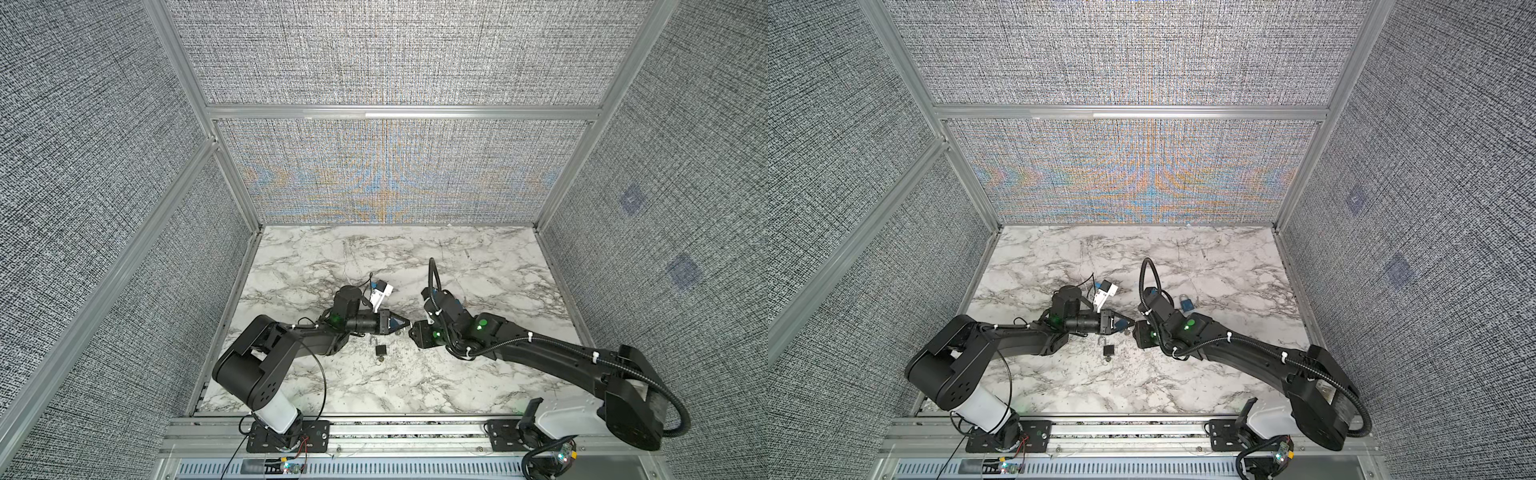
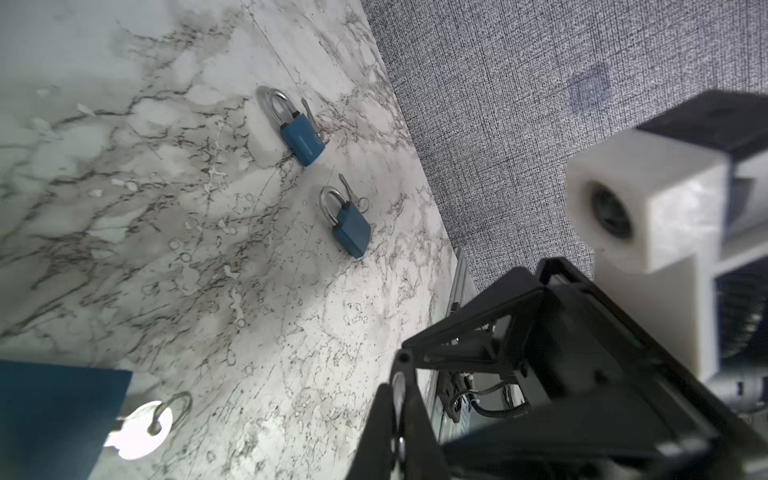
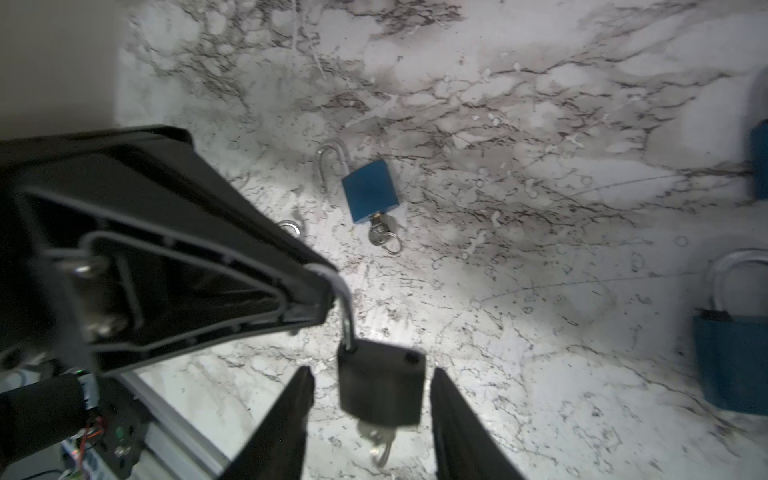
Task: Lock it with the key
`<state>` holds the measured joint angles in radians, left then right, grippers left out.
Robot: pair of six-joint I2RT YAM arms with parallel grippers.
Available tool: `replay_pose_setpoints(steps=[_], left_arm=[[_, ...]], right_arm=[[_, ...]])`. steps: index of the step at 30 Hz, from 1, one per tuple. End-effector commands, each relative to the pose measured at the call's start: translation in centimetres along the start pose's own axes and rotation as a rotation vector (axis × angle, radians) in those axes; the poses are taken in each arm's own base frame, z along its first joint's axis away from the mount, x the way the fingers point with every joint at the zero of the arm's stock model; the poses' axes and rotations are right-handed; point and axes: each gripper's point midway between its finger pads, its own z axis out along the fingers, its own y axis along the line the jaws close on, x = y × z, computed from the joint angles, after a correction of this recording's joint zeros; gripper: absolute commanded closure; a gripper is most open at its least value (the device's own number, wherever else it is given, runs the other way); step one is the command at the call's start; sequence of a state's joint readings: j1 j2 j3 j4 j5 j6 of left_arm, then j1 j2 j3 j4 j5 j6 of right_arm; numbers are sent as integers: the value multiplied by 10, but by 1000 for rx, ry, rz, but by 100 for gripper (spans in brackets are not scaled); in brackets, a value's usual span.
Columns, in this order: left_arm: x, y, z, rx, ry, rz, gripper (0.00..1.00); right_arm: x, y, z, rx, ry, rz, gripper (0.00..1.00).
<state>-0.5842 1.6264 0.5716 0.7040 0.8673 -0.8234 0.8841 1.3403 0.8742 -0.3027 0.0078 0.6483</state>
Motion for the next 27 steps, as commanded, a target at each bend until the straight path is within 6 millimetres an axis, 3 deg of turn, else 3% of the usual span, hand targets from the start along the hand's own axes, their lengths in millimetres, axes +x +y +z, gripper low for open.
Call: replay_pose_setpoints(steps=[1,7,13,20,27], left_arm=[[-11,-7,-2,16,-50,-16,100],[-29,-17,-9,8,-141,-40,100],[-39,-23,-15,-10,-193,-42,100],[-47,-33,-18,-9,-208,-35,100],[-50,-35,-18,-19,-209,-30,100]], right_arm=[[-15,9,-9,-81,-78,49,44],[-23,4,-27,-136,-193,56,44],[-30,6,-30,-151,-246,-2,44],[-40,14,-22,-147,-251,-54,45],[-42,17,-10,-141,-235,-76,57]])
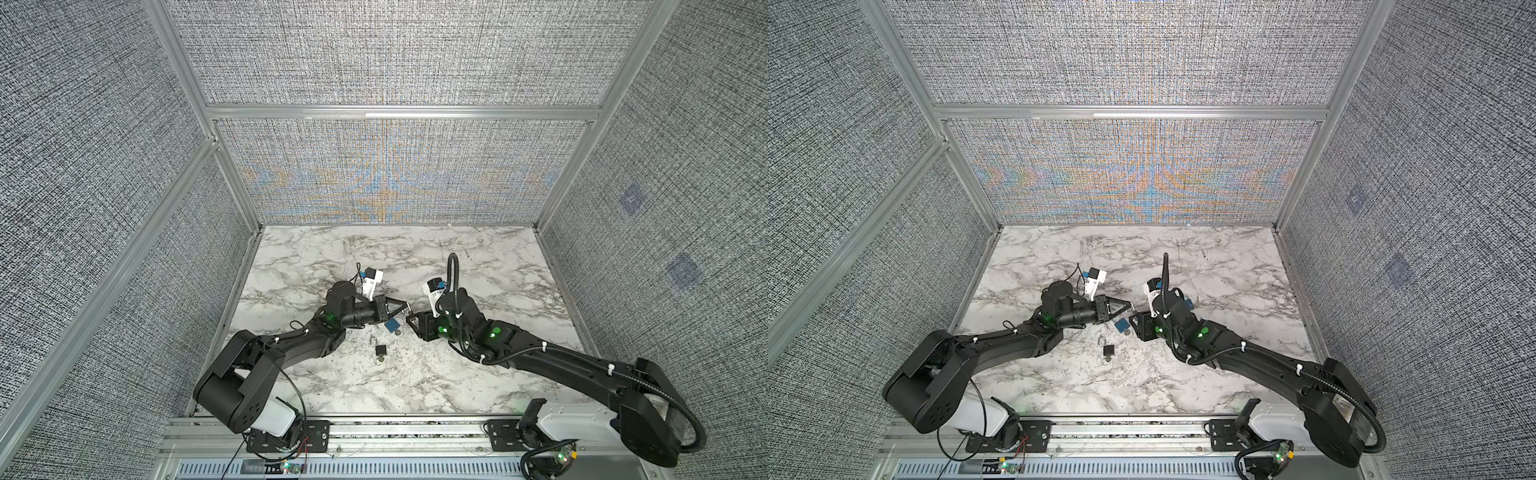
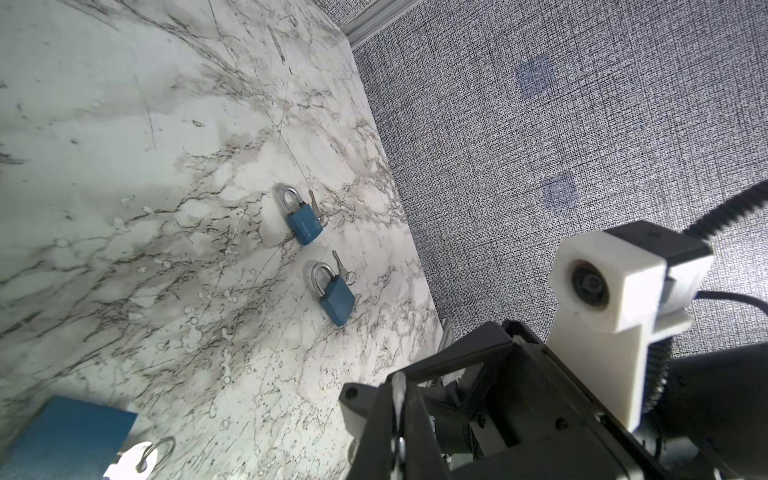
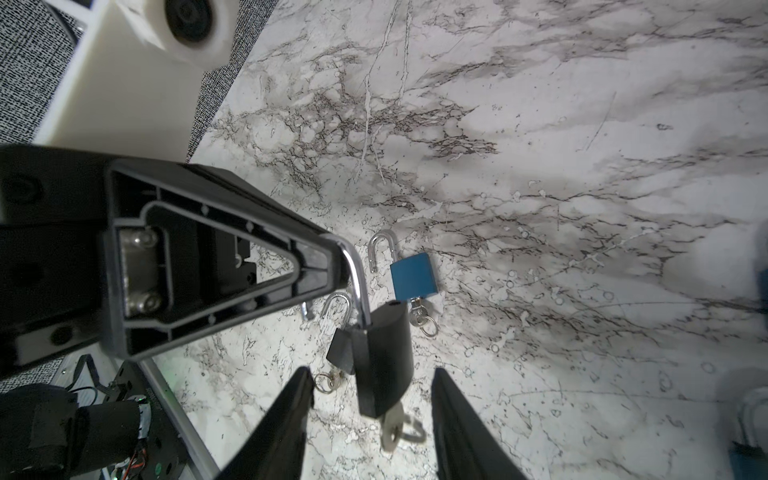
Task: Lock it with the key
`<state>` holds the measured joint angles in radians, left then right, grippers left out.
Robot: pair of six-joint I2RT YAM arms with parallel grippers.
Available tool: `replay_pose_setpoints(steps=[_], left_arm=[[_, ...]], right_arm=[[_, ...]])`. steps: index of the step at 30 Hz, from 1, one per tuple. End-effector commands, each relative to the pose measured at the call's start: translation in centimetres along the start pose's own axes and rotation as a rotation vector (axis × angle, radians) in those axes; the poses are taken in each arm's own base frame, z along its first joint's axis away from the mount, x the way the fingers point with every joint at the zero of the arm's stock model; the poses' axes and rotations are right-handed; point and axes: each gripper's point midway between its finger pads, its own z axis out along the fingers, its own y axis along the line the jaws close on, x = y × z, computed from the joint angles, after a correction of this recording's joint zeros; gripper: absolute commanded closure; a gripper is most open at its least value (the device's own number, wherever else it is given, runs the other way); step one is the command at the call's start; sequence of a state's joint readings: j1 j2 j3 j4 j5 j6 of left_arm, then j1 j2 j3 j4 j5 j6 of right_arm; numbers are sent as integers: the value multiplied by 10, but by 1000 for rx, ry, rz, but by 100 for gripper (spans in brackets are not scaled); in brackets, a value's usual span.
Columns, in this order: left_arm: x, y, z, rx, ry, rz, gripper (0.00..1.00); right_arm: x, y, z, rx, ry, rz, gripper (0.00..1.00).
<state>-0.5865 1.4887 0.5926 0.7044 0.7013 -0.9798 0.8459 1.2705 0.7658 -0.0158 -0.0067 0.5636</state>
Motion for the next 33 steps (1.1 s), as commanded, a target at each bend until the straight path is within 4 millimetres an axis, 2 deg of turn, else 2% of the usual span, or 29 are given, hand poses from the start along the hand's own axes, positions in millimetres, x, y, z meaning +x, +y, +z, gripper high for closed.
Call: replay_pose_setpoints(steps=[1,8,22,30,33], left_arm=[[-4,-3,0,2,-12,13,100],[-5,-7,-1,4,-9,24,100],[-7,-12,-3,-9,-4,51,100],[-8,-14,-4,-8,-8,54,100],[-8,-13,-4,-12,-6,57,100]], right_arm=[[-6,4,3,-9,-20,-16,60],[-6,1,8,7,-24,-15,69],[-13,1,9,13,-55,-13,73],[-9,-2,8,17,-48,-5,99],[-7,-2,6,12,-44,4,100]])
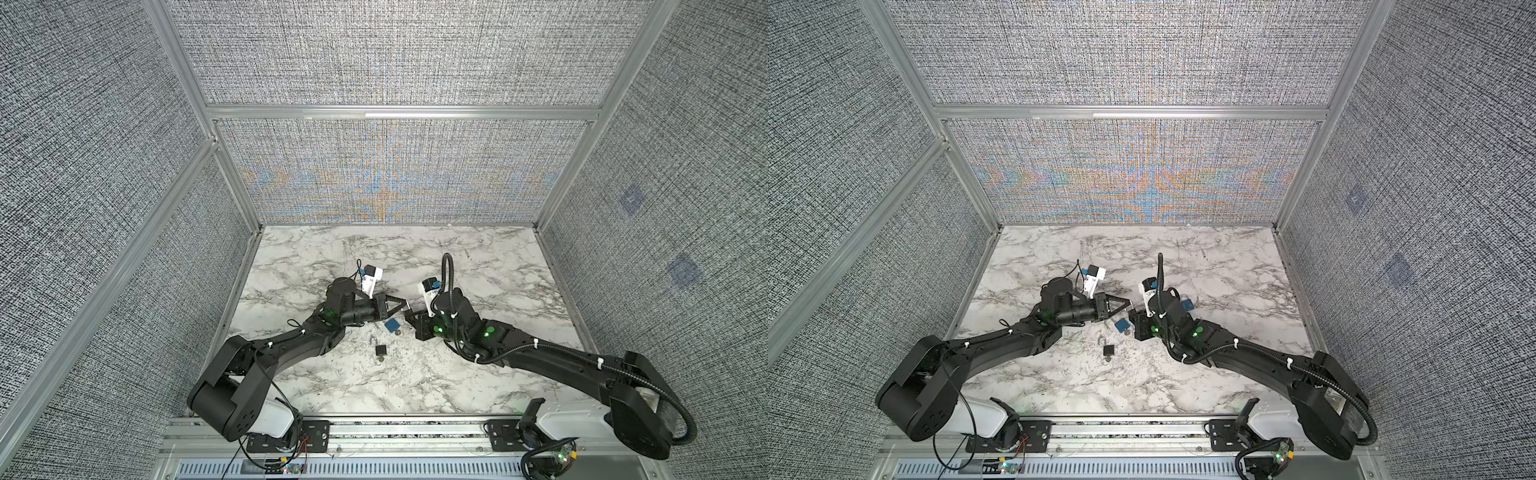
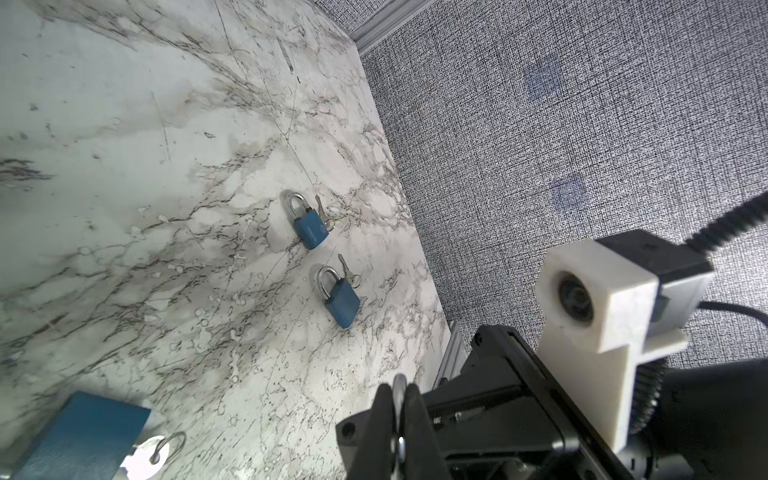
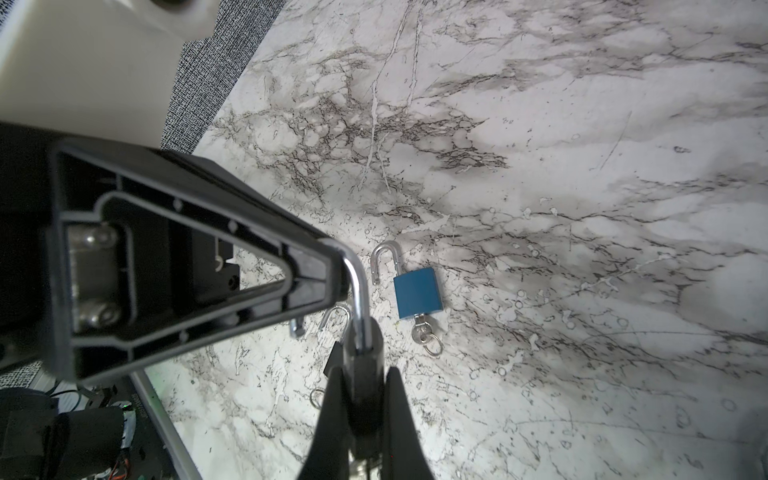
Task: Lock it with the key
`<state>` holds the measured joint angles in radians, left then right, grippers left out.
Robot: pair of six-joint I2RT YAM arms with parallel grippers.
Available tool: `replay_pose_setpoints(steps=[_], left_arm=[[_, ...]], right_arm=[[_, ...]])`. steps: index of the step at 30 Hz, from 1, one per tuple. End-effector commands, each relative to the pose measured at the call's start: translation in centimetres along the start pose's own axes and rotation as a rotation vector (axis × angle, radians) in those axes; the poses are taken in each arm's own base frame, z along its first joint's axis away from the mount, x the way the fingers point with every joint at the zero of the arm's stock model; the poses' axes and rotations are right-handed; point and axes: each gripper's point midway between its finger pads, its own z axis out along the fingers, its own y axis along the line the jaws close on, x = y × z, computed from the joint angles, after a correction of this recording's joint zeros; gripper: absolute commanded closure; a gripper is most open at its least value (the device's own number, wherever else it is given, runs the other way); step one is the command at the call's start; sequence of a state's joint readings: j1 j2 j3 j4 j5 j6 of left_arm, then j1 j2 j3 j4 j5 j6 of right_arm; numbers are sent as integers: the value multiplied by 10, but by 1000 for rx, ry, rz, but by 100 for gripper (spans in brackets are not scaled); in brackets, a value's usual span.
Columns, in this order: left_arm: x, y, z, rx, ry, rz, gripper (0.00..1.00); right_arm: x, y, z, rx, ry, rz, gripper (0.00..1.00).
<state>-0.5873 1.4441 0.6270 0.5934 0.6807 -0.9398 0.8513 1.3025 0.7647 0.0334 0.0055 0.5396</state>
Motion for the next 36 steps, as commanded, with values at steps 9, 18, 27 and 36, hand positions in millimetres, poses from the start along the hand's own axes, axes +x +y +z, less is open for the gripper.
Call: replay_pose_setpoints(steps=[9,18,27,36], left_arm=[[-6,-3,-3,-37,-2,66,72],[-20,-6,-21,-73,-29,129,56],[-8,-37,-27,50,57,275,56],[3,-34,-21,11,140,319,56]], right_arm=[[-3,15,-16,-129,26,43,100],[1,20,-38,-319,94,100,100],[0,28,-52,-471,156,131,100],[-2,42,-48,-560,212,149,100]])
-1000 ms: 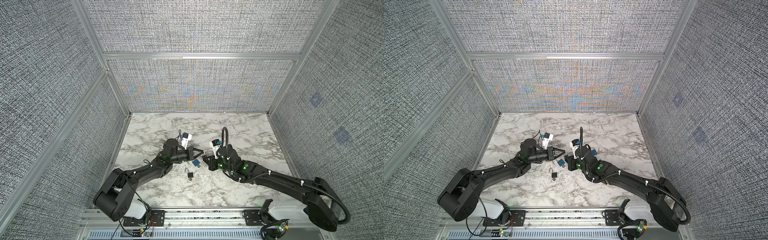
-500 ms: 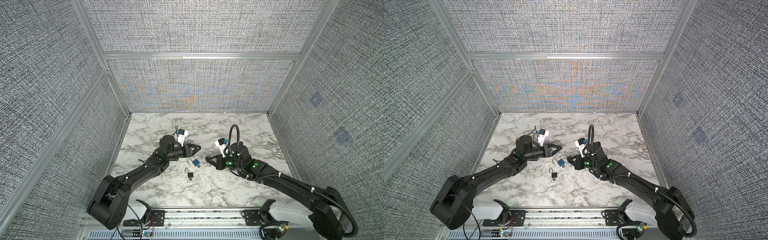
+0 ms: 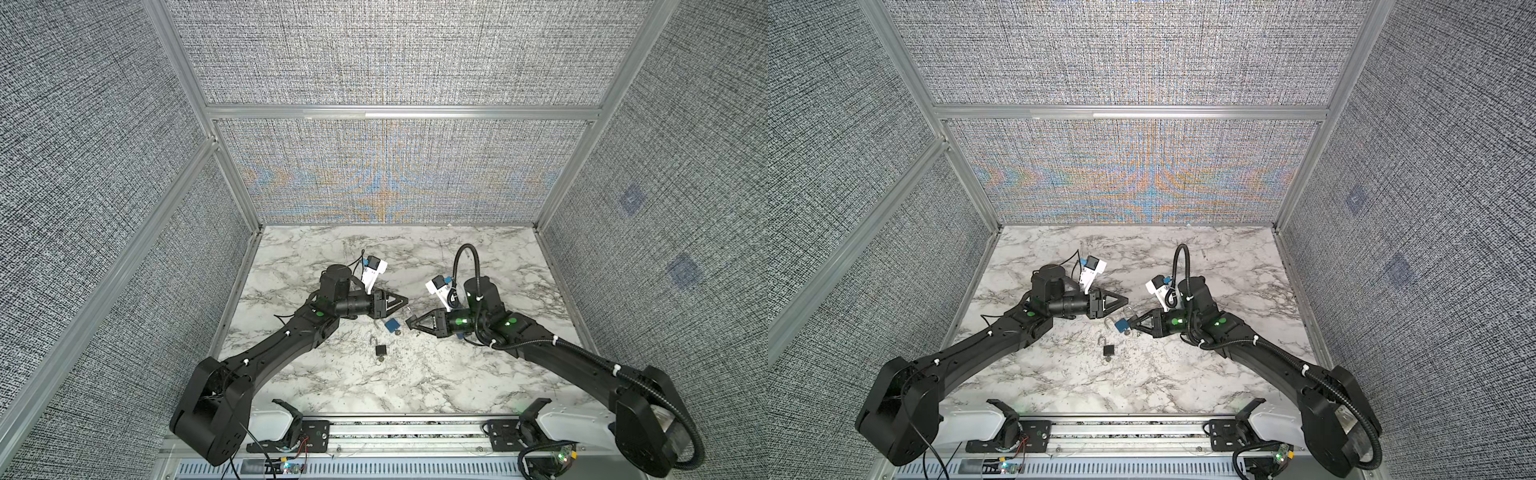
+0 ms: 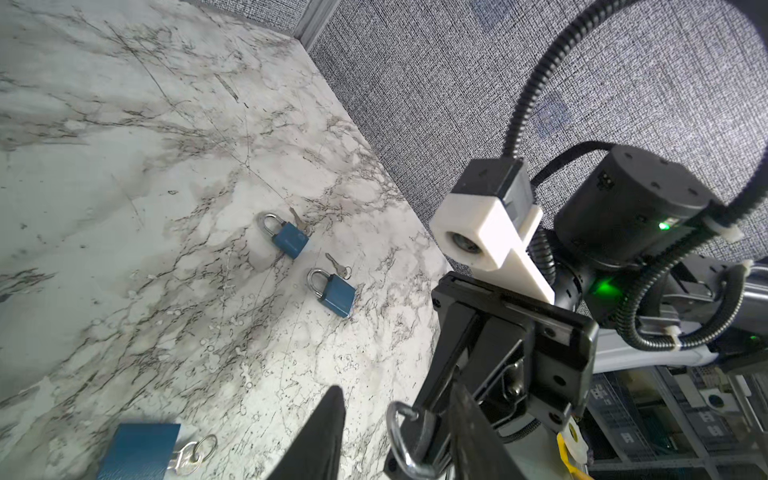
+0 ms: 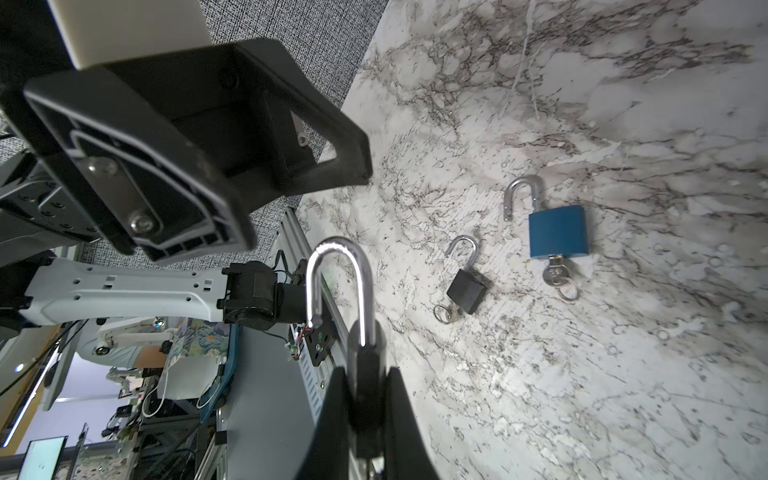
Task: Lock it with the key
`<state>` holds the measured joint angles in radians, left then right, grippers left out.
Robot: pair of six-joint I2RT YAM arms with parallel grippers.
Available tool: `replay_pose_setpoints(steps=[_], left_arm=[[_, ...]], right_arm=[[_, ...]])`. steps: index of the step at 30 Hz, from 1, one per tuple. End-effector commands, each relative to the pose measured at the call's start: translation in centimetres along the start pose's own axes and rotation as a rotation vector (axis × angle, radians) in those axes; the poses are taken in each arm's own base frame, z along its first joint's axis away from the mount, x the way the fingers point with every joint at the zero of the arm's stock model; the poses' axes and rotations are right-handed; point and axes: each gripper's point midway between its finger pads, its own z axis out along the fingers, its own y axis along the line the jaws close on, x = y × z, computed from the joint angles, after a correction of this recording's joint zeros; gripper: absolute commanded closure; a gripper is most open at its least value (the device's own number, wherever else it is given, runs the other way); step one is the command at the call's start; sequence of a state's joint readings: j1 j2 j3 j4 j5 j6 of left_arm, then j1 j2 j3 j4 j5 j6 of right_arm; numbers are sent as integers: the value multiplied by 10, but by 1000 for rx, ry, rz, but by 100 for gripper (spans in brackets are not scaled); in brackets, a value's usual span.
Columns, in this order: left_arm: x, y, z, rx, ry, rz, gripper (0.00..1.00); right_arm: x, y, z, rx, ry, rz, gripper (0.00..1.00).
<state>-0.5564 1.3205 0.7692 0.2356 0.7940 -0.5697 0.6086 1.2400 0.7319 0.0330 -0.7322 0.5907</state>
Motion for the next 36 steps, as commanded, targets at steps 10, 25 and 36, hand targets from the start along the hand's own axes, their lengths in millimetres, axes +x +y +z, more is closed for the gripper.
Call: replay_pose_setpoints(steps=[10,25,36], left_arm=[[22,13,1,-34,64,4,56],[13,-8,-7,45,13,32,57],[19,-17,-7,113,37,33,69]], right_arm=[[-9,18,-2,-87,-2,-9,100],[1,25,-3,-154,47,-2,100],[5,25,-2,-183,65,9,100]])
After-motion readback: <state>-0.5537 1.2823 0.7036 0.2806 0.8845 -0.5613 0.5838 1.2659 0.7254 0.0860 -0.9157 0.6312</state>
